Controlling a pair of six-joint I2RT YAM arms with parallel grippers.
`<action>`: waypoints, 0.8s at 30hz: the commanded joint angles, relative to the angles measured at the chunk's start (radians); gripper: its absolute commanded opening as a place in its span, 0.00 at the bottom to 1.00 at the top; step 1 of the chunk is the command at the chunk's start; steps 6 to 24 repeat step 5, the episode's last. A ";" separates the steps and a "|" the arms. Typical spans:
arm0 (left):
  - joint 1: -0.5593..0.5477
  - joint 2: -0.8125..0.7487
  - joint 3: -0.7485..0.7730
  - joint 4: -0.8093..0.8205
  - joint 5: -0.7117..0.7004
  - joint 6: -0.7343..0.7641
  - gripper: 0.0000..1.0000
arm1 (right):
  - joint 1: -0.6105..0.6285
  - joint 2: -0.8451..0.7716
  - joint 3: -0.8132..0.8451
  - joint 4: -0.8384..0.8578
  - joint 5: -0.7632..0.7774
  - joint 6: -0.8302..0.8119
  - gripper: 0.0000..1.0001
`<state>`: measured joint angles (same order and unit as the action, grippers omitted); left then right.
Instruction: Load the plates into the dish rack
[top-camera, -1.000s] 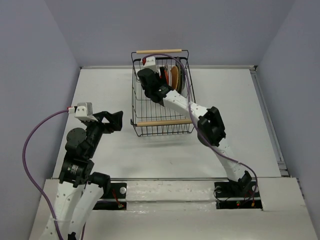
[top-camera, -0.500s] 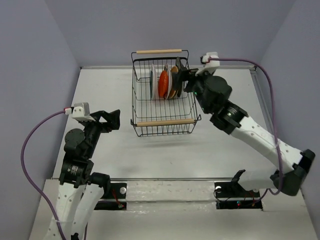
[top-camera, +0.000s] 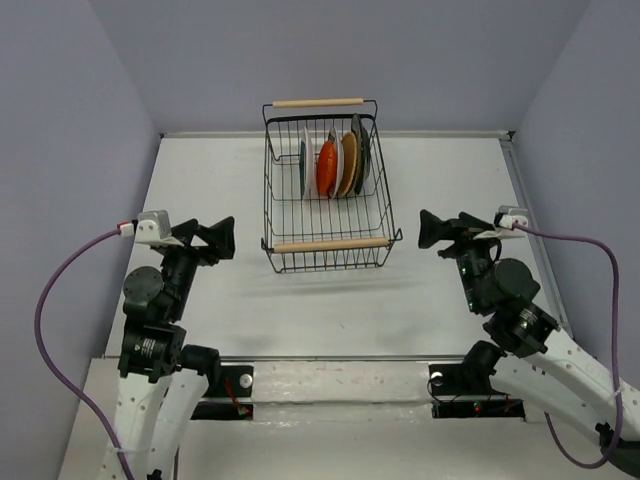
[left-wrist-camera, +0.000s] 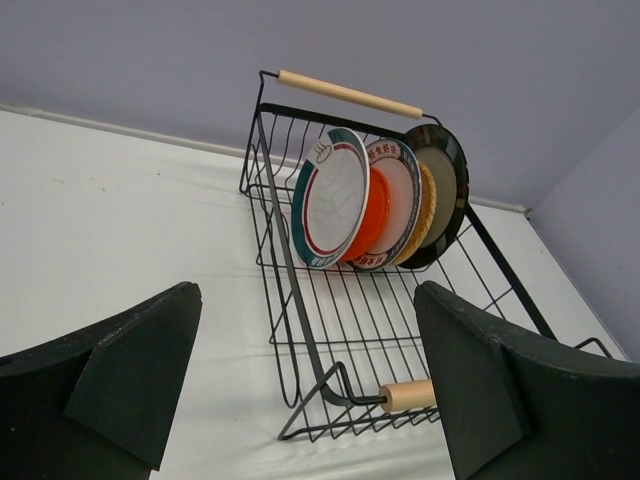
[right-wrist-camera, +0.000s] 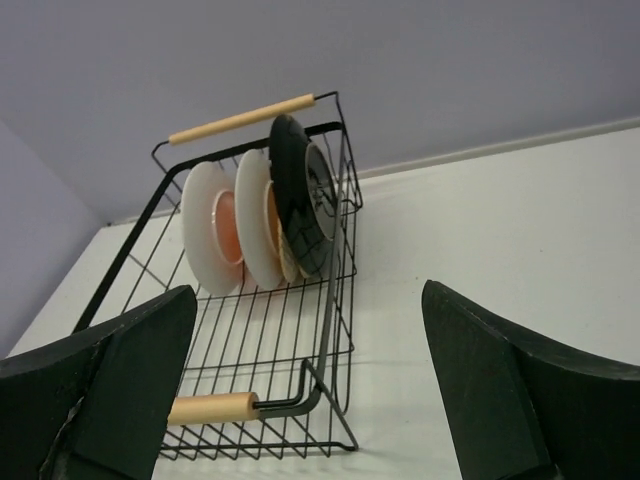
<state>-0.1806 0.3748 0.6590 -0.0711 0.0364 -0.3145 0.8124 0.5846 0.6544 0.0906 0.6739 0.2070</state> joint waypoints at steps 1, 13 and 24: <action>0.015 -0.022 -0.012 0.062 -0.026 0.022 0.99 | 0.004 -0.062 -0.065 0.100 0.093 0.028 0.99; 0.024 -0.031 -0.019 0.065 -0.026 0.012 0.99 | 0.004 -0.029 -0.058 0.092 0.085 0.012 0.99; 0.024 -0.031 -0.019 0.065 -0.026 0.012 0.99 | 0.004 -0.029 -0.058 0.092 0.085 0.012 0.99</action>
